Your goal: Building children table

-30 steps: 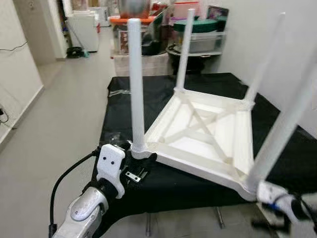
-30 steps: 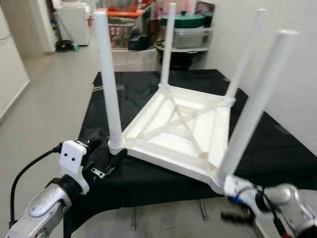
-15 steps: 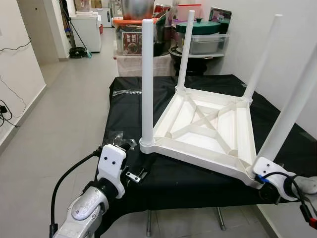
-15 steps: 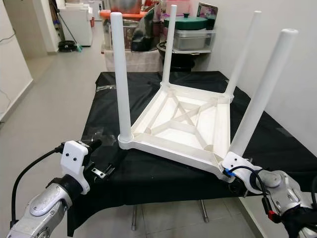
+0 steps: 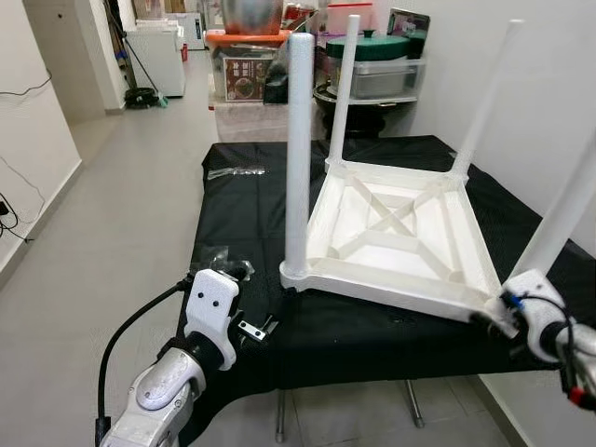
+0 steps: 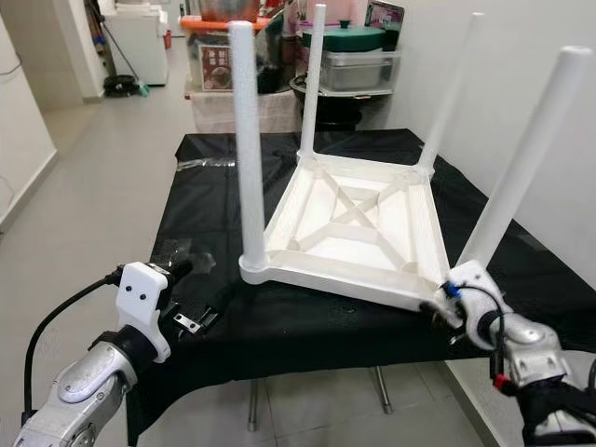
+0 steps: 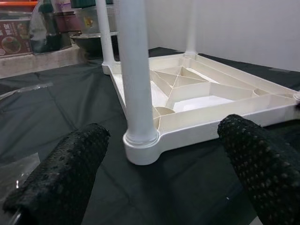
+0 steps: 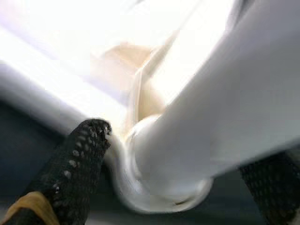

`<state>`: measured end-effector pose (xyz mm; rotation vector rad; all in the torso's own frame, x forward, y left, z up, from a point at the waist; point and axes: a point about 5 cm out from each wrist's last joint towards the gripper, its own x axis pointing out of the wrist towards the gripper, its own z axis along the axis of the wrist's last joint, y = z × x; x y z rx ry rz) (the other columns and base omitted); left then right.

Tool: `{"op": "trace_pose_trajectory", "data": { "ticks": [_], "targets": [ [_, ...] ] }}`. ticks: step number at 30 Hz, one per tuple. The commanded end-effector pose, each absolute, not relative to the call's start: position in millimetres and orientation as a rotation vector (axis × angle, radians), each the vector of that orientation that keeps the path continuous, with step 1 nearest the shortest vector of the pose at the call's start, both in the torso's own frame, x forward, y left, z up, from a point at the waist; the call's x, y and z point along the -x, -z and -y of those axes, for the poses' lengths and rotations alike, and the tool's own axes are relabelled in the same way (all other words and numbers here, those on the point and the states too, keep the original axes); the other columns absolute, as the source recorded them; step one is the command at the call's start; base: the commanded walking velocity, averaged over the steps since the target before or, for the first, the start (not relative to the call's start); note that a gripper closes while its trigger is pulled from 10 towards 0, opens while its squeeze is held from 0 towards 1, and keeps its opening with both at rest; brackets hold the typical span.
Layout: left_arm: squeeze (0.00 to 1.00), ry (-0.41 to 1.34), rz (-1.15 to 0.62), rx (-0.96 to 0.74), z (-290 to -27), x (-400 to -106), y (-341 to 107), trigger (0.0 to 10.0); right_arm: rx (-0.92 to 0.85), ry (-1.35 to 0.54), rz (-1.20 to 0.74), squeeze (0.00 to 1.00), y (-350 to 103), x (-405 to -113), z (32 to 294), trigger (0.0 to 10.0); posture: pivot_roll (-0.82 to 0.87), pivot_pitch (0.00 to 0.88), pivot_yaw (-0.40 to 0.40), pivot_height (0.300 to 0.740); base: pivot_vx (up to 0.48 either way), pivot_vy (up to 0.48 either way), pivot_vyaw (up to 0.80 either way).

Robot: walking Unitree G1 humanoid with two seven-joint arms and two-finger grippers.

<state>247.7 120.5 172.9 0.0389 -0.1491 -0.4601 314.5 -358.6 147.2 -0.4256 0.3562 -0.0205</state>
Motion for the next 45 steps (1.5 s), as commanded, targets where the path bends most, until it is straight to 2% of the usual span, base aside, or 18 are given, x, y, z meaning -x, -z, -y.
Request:
{"op": "trace_pose_trajectory", "data": {
  "ticks": [1,5,10,14,16,24,32,38,45],
  "targets": [
    [0.0,0.455,0.141,-0.039,-120.9,-249.0,-169.5,10.0,0.386,0.153,-0.293,0.0,-159.0,-318.0,367.7,10.0,0.03,0.0,-0.046,0.74,0.0,0.0,0.0],
    [0.0,0.454,0.141,-0.038,-120.9,-249.1,-169.4,10.0,0.374,0.177,-0.288,0.0,-157.5,-320.6,365.4,10.0,0.03,0.0,-0.046,0.74,0.0,0.0,0.0],
    [0.0,0.449,0.137,-0.046,-122.1,-249.8,-169.2,10.0,0.314,0.136,-0.258,0.0,-149.1,-338.0,335.5,10.0,0.04,0.0,-0.049,0.74,0.0,0.0,0.0],
    [0.0,0.446,0.137,-0.048,-122.2,-250.2,-169.0,10.0,0.296,0.12,-0.247,0.0,-146.7,-344.1,323.9,10.0,0.04,0.0,-0.05,0.74,0.0,0.0,0.0],
    [0.0,0.444,0.137,-0.049,-121.8,-250.5,-169.0,10.0,0.273,0.108,-0.227,0.0,-146.4,-353.4,307.5,10.0,0.04,0.0,-0.053,0.74,0.0,0.0,0.0],
    [0.0,0.425,0.138,-0.051,-122.7,-252.5,-168.7,10.0,0.17,0.15,-0.152,0.0,-159.8,-377.8,272.0,10.0,0.04,0.0,-0.054,0.74,0.0,0.0,0.0],
    [0.0,0.415,0.141,-0.055,-123.4,-253.1,-169.3,10.0,0.185,0.222,-0.077,0.0,-184.7,-389.2,267.2,10.0,0.06,0.0,-0.062,0.74,0.0,0.0,0.0],
    [0.0,0.406,0.137,-0.058,-123.1,-251.7,-168.0,10.0,0.283,0.399,0.011,0.0,-211.6,-389.3,284.6,10.0,0.07,0.0,-0.063,0.74,0.0,0.0,0.0],
    [0.0,0.405,0.131,-0.065,-123.2,-252.1,-166.8,10.0,0.309,0.412,-0.01,0.0,-199.8,-385.6,285.7,10.0,0.06,0.0,-0.061,0.74,0.0,0.0,0.0]
  ]
}}
